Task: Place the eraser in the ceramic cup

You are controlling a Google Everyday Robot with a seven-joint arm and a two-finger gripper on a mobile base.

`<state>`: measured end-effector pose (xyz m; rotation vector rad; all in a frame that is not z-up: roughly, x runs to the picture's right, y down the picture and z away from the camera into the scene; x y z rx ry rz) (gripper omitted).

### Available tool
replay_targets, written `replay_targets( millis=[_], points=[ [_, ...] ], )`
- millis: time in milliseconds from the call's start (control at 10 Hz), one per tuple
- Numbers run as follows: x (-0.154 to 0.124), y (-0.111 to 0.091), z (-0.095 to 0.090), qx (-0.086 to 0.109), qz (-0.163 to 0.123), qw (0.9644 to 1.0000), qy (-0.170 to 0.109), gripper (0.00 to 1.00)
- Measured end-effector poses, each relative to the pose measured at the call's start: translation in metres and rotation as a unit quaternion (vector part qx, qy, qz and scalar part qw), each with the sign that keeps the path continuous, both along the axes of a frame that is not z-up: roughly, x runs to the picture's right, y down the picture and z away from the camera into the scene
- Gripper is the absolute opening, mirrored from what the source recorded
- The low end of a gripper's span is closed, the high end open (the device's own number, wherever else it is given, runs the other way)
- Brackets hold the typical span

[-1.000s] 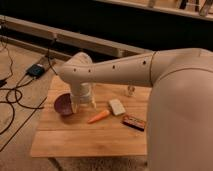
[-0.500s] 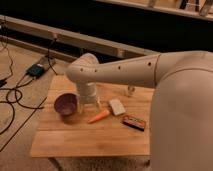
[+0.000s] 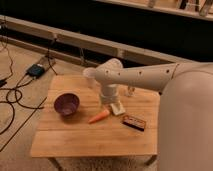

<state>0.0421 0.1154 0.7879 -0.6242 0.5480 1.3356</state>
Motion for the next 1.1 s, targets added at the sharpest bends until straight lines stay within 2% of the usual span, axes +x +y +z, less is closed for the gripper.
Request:
replay_targets(
  millis=[300, 600, 800, 1100],
  points=[
    [0.036, -0.011, 0.028, 0.015, -0.008, 0.9995, -0.026, 0.65],
    [0.05, -0.016, 0.047, 0.019, -0.016, 0.9975, -0.066, 0.65],
    [0.057, -0.022, 0.055, 0.021, -0.025, 0.9962, -0.081, 0.65],
    [0.06, -0.025, 0.058, 0.019, -0.032, 0.9956, -0.086, 0.65]
  ],
)
